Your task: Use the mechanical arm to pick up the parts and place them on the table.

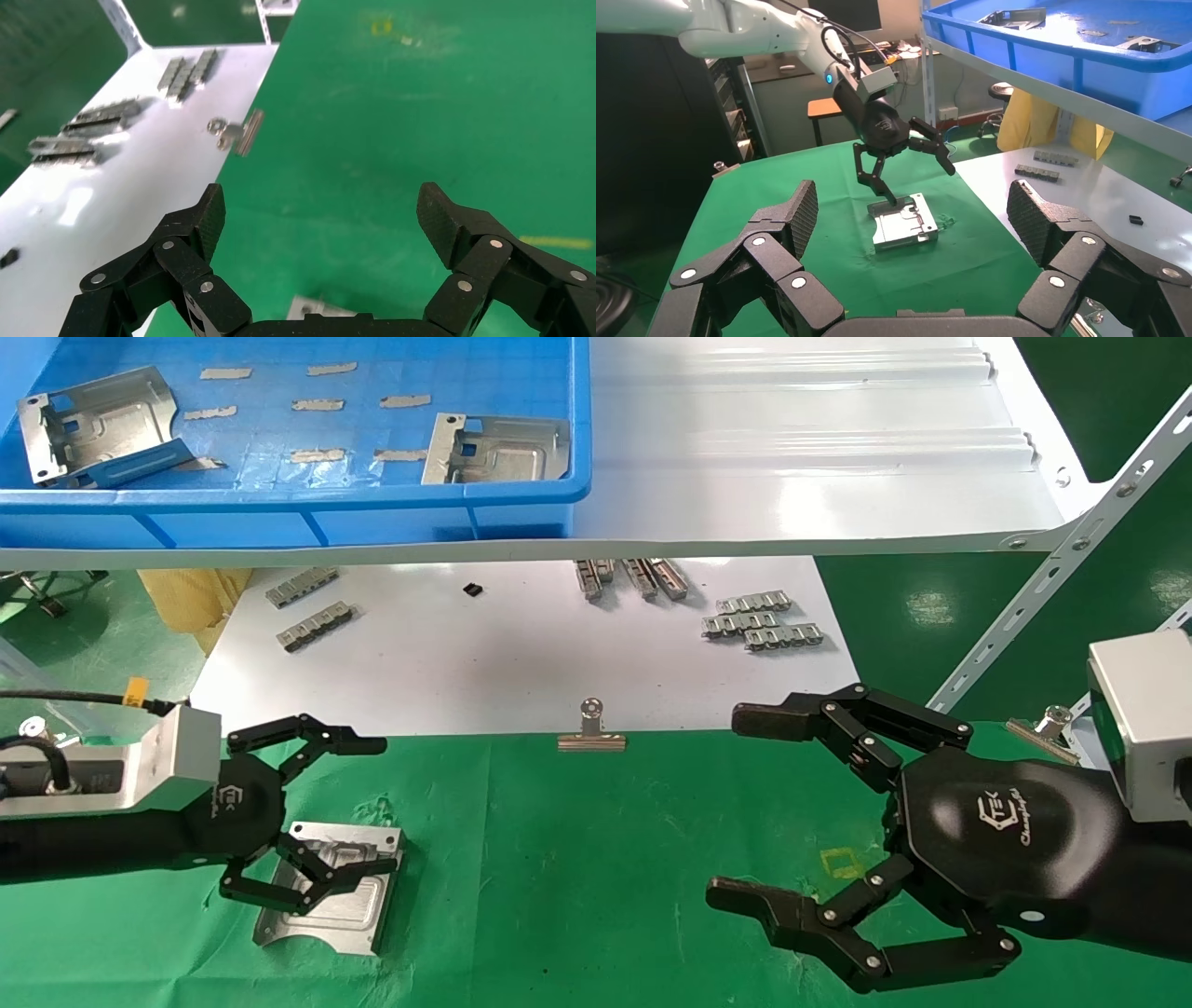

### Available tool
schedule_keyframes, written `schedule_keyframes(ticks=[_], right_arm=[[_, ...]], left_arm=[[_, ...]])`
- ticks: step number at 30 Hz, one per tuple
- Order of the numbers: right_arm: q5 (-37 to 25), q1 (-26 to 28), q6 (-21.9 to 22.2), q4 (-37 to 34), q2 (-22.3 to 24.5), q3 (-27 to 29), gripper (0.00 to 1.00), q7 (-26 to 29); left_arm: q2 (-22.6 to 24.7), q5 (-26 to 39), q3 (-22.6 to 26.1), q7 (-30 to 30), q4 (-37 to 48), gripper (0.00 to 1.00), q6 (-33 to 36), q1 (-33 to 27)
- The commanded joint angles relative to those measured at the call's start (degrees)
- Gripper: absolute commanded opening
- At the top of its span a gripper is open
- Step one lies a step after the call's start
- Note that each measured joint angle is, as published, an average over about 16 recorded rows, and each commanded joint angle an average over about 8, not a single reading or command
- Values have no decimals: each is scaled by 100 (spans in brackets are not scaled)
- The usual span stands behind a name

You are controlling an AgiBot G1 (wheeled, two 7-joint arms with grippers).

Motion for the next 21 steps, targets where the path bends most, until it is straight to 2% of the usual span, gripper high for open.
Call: schedule_keyframes(ticks=[1, 21], right_arm=[[0, 0, 0, 0, 0, 0, 100, 0], [0, 0, 0, 0, 0, 0, 100, 0]], left_arm=[[-34, -35, -137, -150, -193, 100, -20, 106], [-380, -391, -1517, -1656, -2131, 100, -220, 1173]])
